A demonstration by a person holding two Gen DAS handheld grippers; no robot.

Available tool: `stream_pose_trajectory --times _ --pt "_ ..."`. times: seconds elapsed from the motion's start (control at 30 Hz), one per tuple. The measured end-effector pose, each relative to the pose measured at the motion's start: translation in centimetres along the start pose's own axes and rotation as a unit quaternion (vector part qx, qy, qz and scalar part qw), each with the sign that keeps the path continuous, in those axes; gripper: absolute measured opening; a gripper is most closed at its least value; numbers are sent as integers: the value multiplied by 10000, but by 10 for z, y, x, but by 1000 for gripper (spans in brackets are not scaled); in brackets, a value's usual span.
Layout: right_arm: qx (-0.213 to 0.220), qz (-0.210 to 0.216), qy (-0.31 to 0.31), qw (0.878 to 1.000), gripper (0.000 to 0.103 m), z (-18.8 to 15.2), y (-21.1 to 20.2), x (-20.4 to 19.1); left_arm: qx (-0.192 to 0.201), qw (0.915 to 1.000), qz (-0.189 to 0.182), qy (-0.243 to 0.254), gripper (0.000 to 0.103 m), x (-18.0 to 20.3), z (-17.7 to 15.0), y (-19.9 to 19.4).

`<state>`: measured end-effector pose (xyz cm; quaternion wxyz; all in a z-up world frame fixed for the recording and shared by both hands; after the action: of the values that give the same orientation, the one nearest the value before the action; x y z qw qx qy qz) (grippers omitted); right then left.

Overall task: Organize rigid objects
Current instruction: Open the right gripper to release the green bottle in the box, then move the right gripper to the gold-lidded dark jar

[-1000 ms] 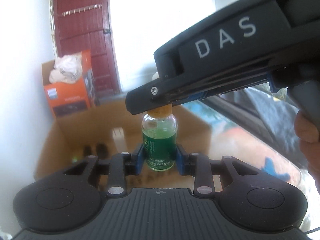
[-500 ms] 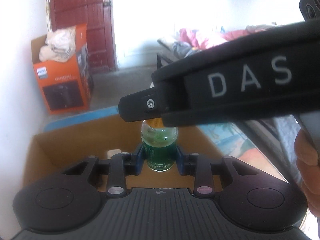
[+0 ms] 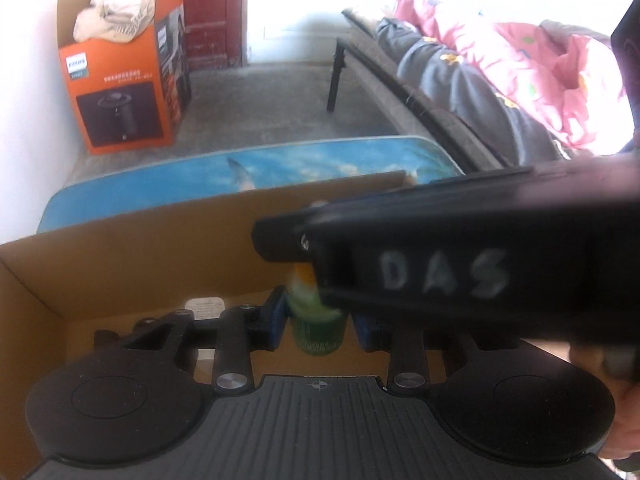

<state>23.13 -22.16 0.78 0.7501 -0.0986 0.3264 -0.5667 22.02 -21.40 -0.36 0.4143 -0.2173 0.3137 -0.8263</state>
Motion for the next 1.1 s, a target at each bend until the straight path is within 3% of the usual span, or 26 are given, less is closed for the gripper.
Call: stream_pose_trajectory --times 0.07,0.2,0.33,0.47,0.63,0.7,0.73,0.77,0.97,1.1 --pt "-75 -13 -78 9999 19 -1 7 1 -108 9999 -19 -95 40 -8 4 -3" --pt "-82 -137 -297 9994 19 -2 10 -2 -225 9995 -56 -196 40 -15 4 -1" --pt "-19 -146 -282 9995 19 0 4 -3 -124 9998 -66 -151 46 -17 4 -1" --pt "152 -168 -155 9996 20 4 -15 -1 174 9998 3 -118 69 -9 1 -14" --pt "611 -55 5 9981 23 7 -71 -12 682 9976 -67 -48 85 -6 3 -55" --pt "783 144 146 9967 34 4 -97 -19 949 9954 -80 13 94 -4 -2 -79" --pt "893 243 224 9955 49 2 -112 -22 1064 9942 -108 69 96 -4 -6 -91" --pt "1002 325 261 9941 57 -1 -127 -26 1170 9929 -143 130 99 -3 -11 -104" --pt "1316 715 336 9882 67 -36 -194 -53 1452 9885 -354 233 103 -7 -56 -180" --pt "1303 1036 628 9840 74 -72 -224 -66 1370 9899 -361 36 103 -21 -91 -210"
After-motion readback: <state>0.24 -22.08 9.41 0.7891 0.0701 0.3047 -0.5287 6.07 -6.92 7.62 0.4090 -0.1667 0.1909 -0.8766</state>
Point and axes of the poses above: each gripper's, at about its wrist camera, not at the fingertips, and y roughly the way its jaws point, x to its right, z to its top, the point moved 5 cm from there along y, roughly the way its jaws point, and after that the axes turned 7 degrees about x, right-handed, at the moved point
